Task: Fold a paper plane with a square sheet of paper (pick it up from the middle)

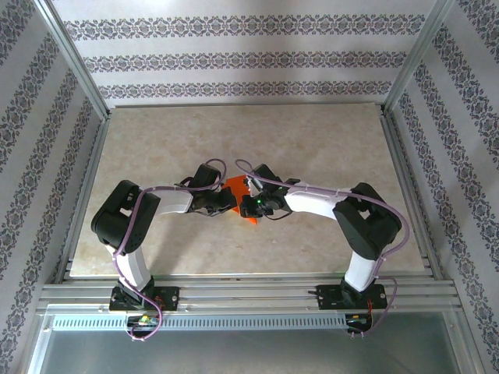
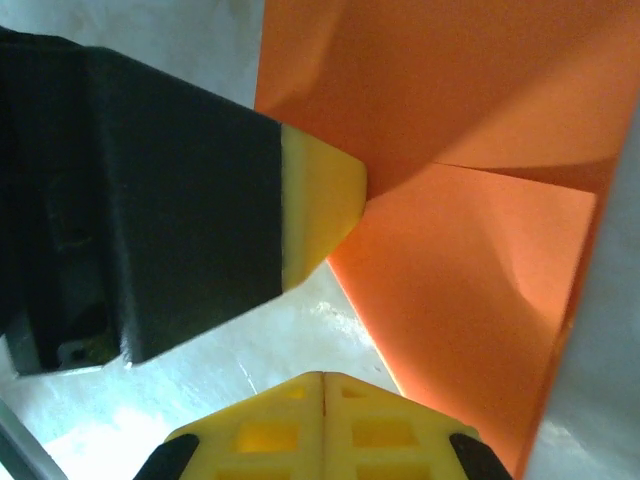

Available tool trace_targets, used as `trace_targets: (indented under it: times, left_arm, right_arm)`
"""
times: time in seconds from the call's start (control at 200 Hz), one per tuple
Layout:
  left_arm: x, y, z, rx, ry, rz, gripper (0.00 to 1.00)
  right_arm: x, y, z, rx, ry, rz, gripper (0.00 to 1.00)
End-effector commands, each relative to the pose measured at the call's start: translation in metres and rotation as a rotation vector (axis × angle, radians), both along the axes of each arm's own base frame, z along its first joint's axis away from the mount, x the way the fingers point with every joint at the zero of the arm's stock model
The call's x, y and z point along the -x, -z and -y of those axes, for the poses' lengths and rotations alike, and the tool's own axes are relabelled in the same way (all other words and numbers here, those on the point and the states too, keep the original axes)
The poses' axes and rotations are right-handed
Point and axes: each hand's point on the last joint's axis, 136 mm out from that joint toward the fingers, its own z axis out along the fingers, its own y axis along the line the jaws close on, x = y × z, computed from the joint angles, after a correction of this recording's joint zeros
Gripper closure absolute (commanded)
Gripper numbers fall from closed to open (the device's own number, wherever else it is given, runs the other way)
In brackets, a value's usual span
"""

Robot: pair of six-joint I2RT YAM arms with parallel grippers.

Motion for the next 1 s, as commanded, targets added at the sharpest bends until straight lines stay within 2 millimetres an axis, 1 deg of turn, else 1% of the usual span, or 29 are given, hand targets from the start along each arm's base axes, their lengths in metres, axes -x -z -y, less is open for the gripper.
trace_targets:
  times: [0.0,0.21,0.39,0.495,0.635,0.824,0.994]
  left_arm:
    - [0.021,0.040,-0.027,-0.171,-0.024,-0.116,0.95]
    - [0.025,0.049,-0.028,-0.177,-0.019,-0.145,0.95]
    - [0.026,0.052,-0.031,-0.201,-0.016,-0.158,0.95]
    - [0.028,0.056,-0.038,-0.252,-0.010,-0.168,0.95]
    - [0.032,0.063,-0.049,-0.328,0.005,-0.183,0.95]
    - [0.037,0.073,-0.060,-0.394,0.022,-0.202,0.96]
    - [0.038,0.077,-0.061,-0.405,0.027,-0.210,0.96]
  right_arm:
    - [0.000,0.012,0.000,0.052,-0.009,-0.013,0.95]
    - [-0.005,0.021,-0.004,0.060,0.007,-0.030,0.96]
    - [-0.006,0.028,0.005,0.068,0.034,-0.045,0.96]
    - [-0.001,0.034,0.014,0.073,0.036,-0.068,0.97]
    - [0.012,0.042,0.025,0.063,0.019,-0.102,0.96]
    - [0.023,0.042,0.037,0.008,0.005,-0.117,0.95]
    - [0.032,0.042,0.045,-0.028,0.005,-0.120,0.94]
